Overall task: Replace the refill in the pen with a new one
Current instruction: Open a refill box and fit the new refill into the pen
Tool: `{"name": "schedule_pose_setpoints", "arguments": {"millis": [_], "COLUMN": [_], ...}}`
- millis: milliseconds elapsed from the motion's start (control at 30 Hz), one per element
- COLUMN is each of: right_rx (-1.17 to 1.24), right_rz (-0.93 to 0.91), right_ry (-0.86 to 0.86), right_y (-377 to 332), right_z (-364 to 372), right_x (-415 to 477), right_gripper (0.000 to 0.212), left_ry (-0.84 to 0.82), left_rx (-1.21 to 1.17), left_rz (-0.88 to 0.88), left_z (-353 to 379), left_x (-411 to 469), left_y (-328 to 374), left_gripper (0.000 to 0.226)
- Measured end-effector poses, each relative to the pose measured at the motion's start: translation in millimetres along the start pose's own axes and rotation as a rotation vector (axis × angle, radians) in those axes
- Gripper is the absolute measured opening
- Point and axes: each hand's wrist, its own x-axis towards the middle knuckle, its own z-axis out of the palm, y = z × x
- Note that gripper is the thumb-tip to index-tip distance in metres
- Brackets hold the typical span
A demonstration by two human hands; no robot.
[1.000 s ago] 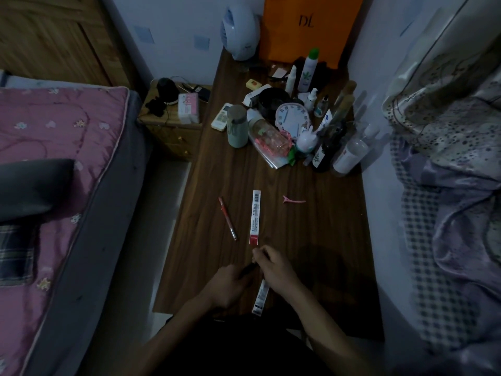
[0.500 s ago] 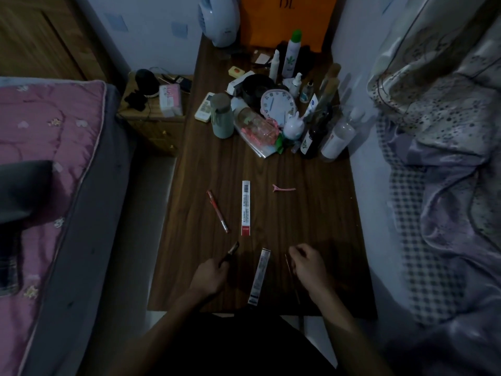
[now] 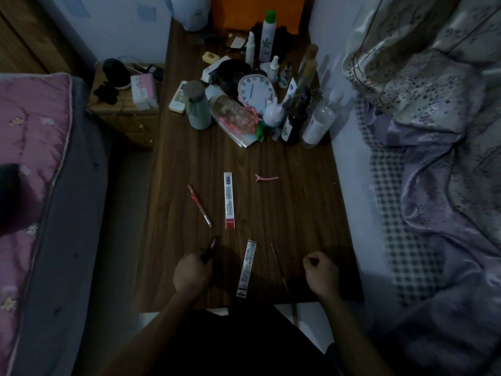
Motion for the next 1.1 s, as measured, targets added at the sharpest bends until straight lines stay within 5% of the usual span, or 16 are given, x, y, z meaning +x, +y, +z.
{"name": "schedule_pose_setpoints", "arguments": {"millis": [400,567,767,1100], "right_rx": [-0.159,-0.25,-0.298,-0.254], "right_rz": [-0.143,-0.202,-0.255,-0.252], "right_ry": [-0.057,-0.07,-0.096,-0.078], "right_y": [-3.5,-7.9,-4.8,-3.7], "right_z": [14.8,16.6,17.3,15.3], "right_x": [6.7,11.4,16.5,20.7], "right_gripper": [0.021,0.019,0.016,0.011], "left_ry": [0.016,0.037,-0.215,-0.202], "left_rx": [0.06,0.079,0.158,0.192], "left_rz": [-0.03,0.15,0.255,0.368], "left_z": [0.1,8.9,31.9,79.9], "left_x": [2.4,-5.0,-16.8,-26.2], "left_y": [-2.2,24.0,72.4,112.5], "left_gripper": [0.042,0.031,0.029,0.032]}}
